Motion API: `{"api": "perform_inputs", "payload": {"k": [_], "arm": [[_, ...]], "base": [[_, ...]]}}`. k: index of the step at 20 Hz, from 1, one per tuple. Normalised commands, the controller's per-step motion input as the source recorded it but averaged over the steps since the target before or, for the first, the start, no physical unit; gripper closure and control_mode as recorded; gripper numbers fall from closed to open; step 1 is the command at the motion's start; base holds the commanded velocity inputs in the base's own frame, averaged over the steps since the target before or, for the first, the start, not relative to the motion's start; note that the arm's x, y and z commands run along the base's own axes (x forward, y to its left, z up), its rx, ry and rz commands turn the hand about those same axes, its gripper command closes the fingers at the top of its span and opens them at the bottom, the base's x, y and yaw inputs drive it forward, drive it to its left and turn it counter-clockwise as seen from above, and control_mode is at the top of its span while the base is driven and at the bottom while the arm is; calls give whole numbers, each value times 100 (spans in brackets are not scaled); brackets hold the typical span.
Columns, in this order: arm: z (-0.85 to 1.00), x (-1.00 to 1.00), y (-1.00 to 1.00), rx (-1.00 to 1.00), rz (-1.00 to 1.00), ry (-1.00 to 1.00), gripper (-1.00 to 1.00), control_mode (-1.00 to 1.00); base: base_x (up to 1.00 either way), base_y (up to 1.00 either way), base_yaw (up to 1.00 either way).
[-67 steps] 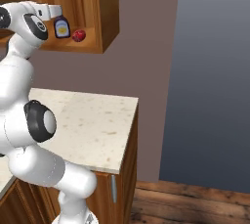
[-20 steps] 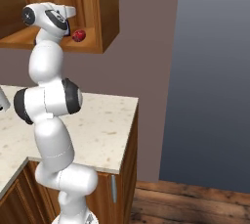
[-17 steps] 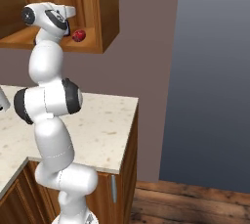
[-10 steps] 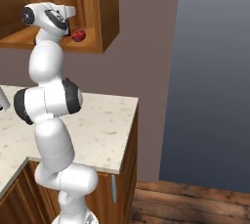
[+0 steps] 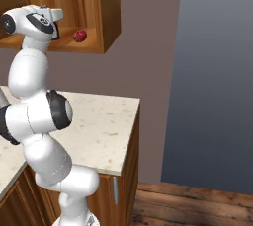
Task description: The dining table condiment station is running low on condiment bottle. Refill the condiment station by opening the cabinet and taking the condiment bottle from the cabinet and placing it on the dining table.
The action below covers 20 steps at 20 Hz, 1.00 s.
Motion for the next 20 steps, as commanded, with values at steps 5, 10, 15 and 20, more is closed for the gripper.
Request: {"api": "perform_inputs", "payload": {"k": [5,10,15,20], "arm": [[55,-83,22,0,0,3,100,-100],[85,-77,5,0,0,10,100,-100],[31,-96,-9,0,1,2,100,-100],[-7,-100,-42,0,9,0,100,-100]], "base": [[0,0,0],[0,0,0],[0,0,0],[0,0,0]]}}
